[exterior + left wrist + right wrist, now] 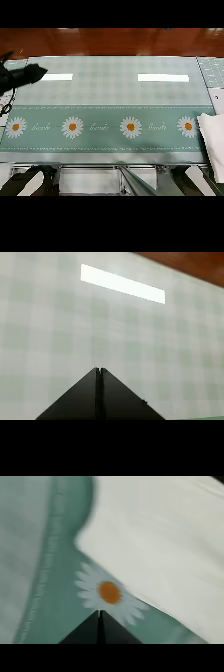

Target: Fold the shirts.

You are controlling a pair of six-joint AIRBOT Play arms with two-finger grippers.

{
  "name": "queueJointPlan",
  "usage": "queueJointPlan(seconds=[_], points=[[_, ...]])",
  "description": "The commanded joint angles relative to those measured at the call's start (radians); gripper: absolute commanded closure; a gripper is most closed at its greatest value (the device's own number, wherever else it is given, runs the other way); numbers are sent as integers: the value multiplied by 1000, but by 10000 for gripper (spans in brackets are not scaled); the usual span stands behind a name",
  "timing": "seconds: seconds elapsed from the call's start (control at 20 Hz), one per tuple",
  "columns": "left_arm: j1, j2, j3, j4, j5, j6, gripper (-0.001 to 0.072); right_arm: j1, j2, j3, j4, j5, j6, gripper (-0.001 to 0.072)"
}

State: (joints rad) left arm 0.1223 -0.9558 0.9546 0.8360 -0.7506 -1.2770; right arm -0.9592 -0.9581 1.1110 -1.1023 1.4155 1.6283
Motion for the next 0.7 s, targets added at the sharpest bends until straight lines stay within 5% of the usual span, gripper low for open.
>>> queueJointPlan(seconds=[0.0,0.15,0.3,0.45,0.65], points=[[-99,-144,250,43,-82,9,691,426,-8,-2,223,-347,-101,689],[-237,-273,336,227,-227,-102,691,917,-100,-2,-43,-488,-77,689],[-291,-301,238,414,-266,-283,690,1151,-261,-2,-453,-425,143,689],[-278,-298,114,451,-274,-336,690,1138,-363,-2,-529,-305,187,689],[-277,-299,83,451,-275,-333,689,1128,-377,-2,-533,-318,187,689]])
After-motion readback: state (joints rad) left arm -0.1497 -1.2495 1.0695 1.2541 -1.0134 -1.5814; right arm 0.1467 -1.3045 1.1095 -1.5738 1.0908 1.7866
